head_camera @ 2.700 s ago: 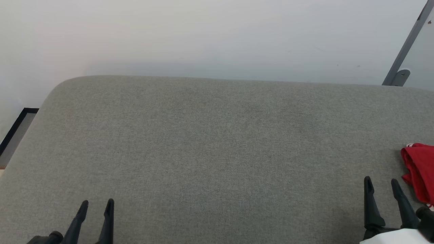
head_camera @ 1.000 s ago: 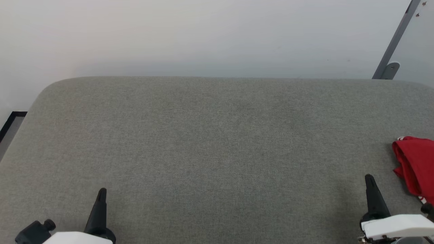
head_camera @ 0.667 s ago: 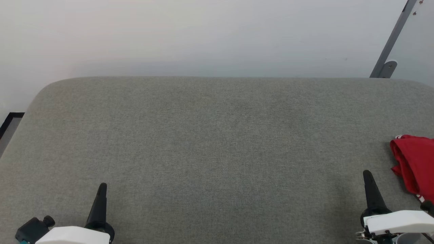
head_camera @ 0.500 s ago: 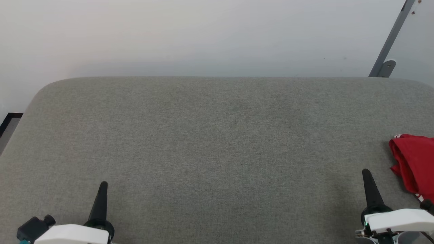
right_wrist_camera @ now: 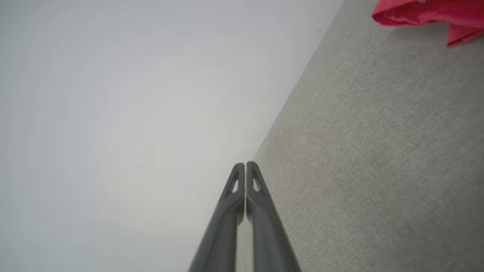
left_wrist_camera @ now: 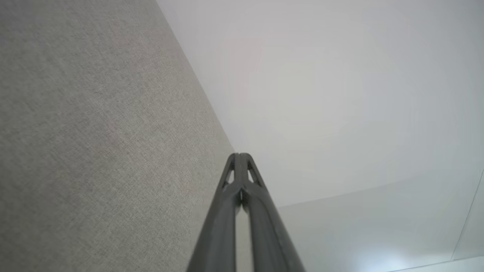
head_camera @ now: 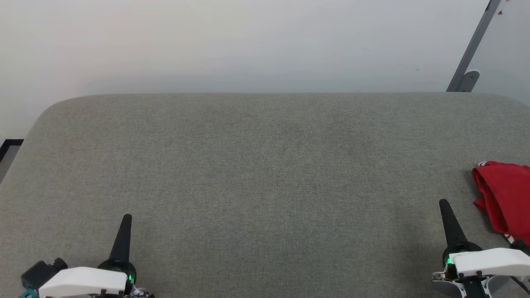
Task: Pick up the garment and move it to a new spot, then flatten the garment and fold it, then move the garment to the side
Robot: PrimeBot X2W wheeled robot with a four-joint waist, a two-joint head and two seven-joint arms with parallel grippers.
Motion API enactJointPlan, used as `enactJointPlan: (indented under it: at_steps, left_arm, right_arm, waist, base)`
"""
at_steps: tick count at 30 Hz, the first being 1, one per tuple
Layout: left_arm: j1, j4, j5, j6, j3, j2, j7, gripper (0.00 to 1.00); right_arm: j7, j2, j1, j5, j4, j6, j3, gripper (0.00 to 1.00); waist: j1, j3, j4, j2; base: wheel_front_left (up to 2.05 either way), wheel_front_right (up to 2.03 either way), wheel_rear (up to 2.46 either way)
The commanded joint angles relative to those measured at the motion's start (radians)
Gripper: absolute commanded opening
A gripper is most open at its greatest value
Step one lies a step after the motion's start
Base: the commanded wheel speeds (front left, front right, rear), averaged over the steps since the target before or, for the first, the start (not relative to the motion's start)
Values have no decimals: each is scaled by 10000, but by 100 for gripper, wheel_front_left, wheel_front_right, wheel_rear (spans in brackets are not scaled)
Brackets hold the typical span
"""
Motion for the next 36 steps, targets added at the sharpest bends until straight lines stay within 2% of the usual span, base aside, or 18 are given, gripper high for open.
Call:
enactJointPlan:
  at_steps: [1, 36]
  left_arm:
    - [-300, -49, -192, 12, 87, -11, 61, 0]
    - [-907, 217, -2373, 19, 491, -427, 831, 0]
  right_arm:
    - [51, -54, -179, 234, -41, 1, 30, 0]
    - [676, -77, -666, 2889, 192, 1, 143, 0]
  waist:
    - [0, 3, -11, -1]
    - [0, 86, -305, -1]
  base:
    - [0, 0, 0]
    - [0, 0, 0]
